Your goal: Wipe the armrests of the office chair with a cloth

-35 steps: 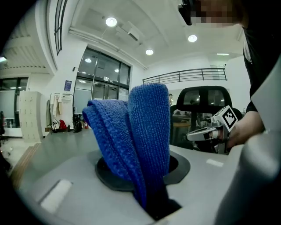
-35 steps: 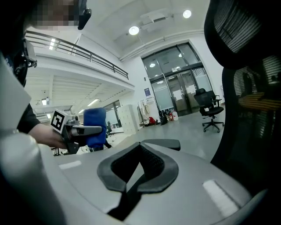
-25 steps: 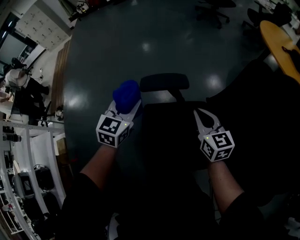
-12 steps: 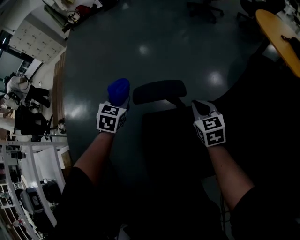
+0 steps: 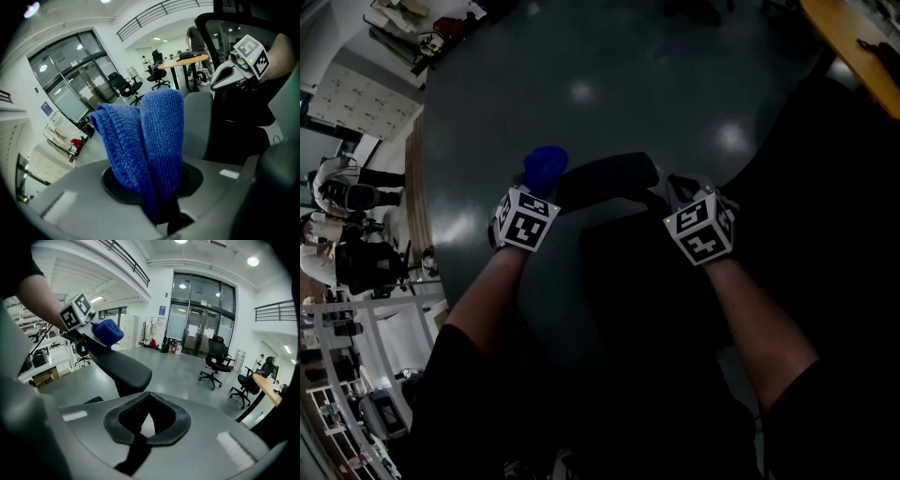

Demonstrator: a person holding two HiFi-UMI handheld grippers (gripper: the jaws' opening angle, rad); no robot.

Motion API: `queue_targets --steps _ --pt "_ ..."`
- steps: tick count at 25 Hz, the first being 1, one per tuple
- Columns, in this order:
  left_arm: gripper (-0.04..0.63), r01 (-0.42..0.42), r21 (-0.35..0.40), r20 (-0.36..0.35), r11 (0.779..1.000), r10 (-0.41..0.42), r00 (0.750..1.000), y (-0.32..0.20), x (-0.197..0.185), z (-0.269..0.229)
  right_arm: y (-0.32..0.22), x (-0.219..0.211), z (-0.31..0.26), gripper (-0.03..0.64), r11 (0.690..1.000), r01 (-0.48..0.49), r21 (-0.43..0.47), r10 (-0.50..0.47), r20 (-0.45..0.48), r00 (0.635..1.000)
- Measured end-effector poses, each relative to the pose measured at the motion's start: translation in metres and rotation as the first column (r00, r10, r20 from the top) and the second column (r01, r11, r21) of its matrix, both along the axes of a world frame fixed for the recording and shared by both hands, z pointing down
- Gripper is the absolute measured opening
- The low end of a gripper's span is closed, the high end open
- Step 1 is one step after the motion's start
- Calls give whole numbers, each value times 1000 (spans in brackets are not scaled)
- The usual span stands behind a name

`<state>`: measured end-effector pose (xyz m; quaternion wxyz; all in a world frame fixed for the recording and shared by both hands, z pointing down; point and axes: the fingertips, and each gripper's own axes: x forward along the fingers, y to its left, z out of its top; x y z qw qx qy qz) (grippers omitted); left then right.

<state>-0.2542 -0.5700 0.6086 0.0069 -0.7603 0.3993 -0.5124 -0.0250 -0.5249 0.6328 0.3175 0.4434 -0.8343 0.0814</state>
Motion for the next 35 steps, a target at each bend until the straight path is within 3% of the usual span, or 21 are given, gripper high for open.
queue_targets --steps 9,14,18,27,30,35 --pt "124 -103 1 98 995 102 990 -4 32 6 -1 -15 5 -3 999 16 28 -17 10 1000" --pt "124 -193 -2 111 981 192 975 -8 64 4 -1 -20 1 -3 999 18 32 -18 14 1000" --pt "124 -255 -6 91 967 254 963 -11 103 4 -2 -21 0 -3 999 17 28 -18 33 999" --pt "126 -301 -11 25 954 301 953 -21 163 4 2 -26 0 -2 1000 8 24 -10 74 997" --pt "126 -341 -20 3 940 341 940 -14 193 5 7 -23 2 -2 1000 16 21 -18 82 996" --pt "124 -418 -37 -102 908 413 905 14 243 1 18 -24 6 2 1000 28 10 -28 87 996"
